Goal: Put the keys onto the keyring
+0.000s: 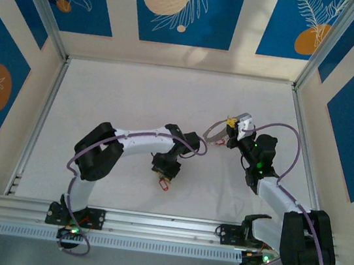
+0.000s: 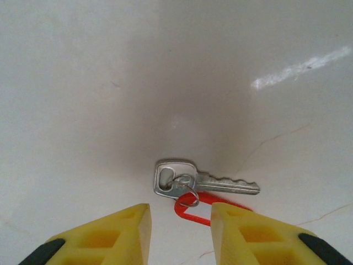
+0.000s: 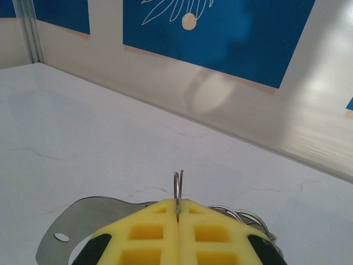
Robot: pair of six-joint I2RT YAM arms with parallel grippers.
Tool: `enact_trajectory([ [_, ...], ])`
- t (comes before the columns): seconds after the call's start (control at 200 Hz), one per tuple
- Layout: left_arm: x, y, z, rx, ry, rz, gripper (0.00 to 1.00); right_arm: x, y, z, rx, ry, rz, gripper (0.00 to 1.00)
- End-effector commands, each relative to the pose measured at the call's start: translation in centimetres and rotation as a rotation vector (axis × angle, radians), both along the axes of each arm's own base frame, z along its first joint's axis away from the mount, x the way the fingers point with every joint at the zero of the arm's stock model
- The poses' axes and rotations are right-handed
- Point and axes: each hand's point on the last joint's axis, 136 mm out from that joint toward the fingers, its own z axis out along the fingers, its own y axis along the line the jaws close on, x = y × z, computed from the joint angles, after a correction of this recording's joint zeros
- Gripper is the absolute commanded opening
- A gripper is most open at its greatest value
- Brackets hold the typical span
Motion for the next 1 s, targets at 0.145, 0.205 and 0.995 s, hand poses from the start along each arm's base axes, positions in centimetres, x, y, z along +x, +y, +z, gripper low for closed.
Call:
enact_trajectory([
  [0.145,-0.3,0.0,-0.7,0.049,0.048,-0.013,0.31,0.1,-0.3,2.7,-0.002,-0.097,-0.015,0.00],
  [0.205,-0.3,0.0,-0.9,0.045,0.067,-0.011,0.32,0.1,-0.3,2.8,-0.003,-0.102,-0.016,0.00],
  [0.995,0.3,1.4,-0.8,0.092,0.059,0.004,0.14,0.0,-0.9,2.9,-0.009,-0.118,-0.035,0.00],
])
